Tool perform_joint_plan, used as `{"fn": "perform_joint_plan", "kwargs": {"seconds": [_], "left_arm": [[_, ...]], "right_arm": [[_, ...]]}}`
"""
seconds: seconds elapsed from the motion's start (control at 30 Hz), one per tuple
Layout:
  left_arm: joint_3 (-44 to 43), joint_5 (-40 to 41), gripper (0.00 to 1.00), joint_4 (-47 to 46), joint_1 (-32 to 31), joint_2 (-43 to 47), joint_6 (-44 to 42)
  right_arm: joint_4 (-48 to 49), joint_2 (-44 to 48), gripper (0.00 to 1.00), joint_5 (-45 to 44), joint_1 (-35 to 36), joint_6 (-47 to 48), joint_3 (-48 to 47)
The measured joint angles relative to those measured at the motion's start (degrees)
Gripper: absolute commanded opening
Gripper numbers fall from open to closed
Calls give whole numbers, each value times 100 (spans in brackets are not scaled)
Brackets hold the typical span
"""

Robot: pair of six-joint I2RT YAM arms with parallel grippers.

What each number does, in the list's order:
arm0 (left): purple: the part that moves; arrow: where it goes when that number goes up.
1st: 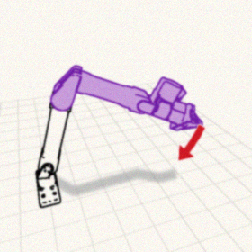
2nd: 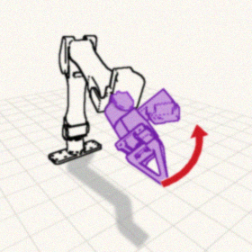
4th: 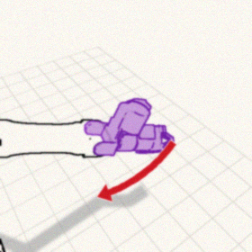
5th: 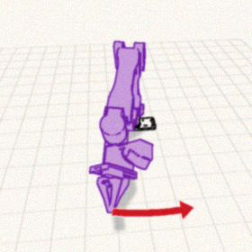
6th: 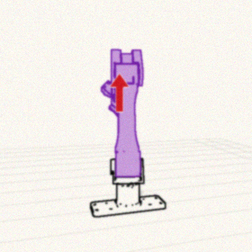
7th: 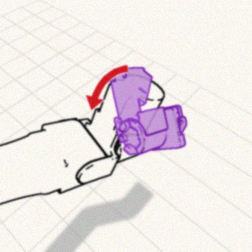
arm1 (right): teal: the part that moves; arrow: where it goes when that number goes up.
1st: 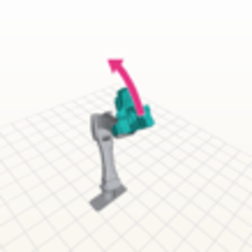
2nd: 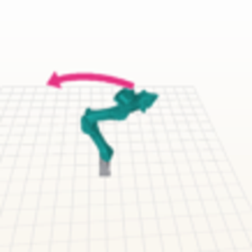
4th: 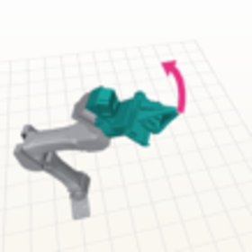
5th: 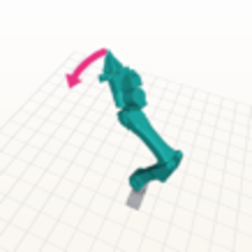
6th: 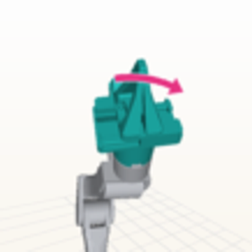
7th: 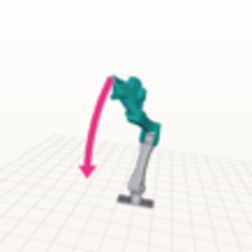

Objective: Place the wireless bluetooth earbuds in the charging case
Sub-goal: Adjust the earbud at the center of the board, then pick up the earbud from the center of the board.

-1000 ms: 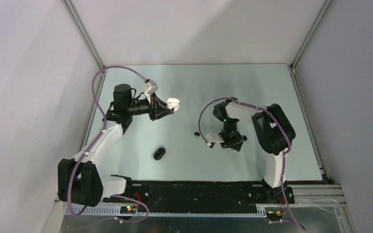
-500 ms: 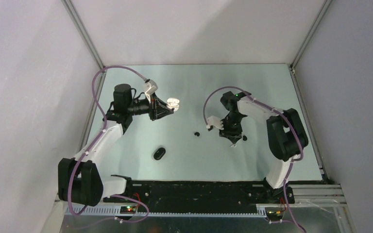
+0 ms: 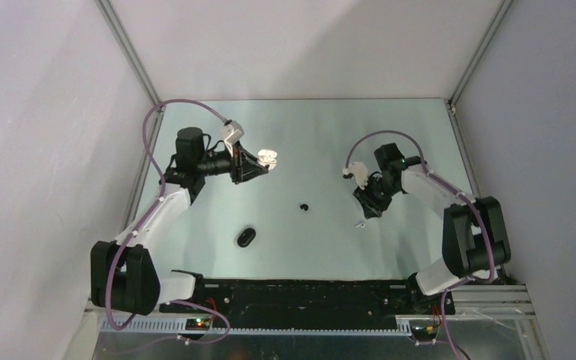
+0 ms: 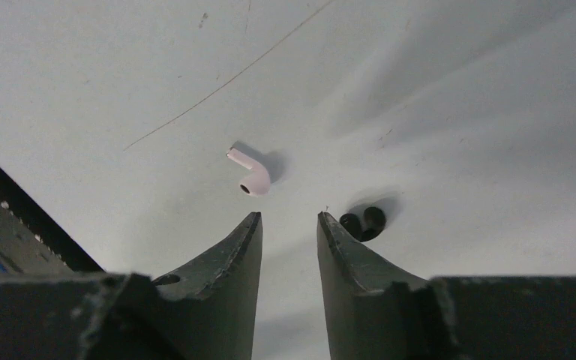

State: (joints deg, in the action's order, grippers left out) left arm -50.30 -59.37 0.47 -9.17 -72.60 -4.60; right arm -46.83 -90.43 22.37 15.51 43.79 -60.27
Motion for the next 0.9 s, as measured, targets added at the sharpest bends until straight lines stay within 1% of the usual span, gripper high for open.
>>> {"fn": "perform_joint_plan", "kwargs": {"seconds": [0.17,0.3,0.47,0.67,0.9], "left_arm": [[-63,103,0,188,0,9,-68],[-83,184,0,341,0,28,-160],[-83,280,0,411,0,42,-212],[-83,391,0,503,20,136,-334],[-83,483,0,527,22,212,-407]], "right_arm": [[557,973,40,-278,96,-767,925],[798,1364,40,-420,413,-1143,1180],[935,1217,41,-723,826,-1591,1421],[1019,1056,43,-1071,922,-2076,1480],[1172,997,38,-1198,994,-2356,1484]]}}
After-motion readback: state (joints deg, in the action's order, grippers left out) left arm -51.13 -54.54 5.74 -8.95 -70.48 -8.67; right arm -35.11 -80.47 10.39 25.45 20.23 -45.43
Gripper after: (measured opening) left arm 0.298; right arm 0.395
